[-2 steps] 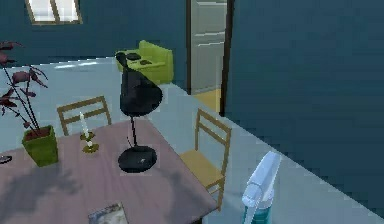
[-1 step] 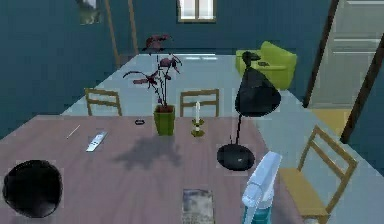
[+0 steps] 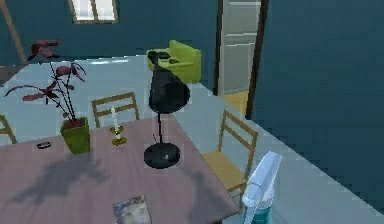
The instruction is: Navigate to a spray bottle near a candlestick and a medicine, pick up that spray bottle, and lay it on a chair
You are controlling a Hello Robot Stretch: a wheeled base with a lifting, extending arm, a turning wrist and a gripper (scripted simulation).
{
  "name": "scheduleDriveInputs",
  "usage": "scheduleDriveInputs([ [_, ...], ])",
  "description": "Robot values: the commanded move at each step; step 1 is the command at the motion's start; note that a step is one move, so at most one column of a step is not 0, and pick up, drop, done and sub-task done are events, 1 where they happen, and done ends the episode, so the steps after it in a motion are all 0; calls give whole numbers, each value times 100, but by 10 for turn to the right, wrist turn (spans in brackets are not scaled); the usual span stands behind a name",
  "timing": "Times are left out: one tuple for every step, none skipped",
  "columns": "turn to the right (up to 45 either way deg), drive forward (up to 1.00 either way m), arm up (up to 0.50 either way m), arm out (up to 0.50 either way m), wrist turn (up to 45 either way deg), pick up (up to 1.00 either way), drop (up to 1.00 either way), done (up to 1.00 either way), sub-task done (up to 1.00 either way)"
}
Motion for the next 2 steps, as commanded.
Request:
scheduleDriveInputs([
  [-210,0,0,0,0,0,0,0,0],
  [150,0,0,0,0,0,0,0,0],
])
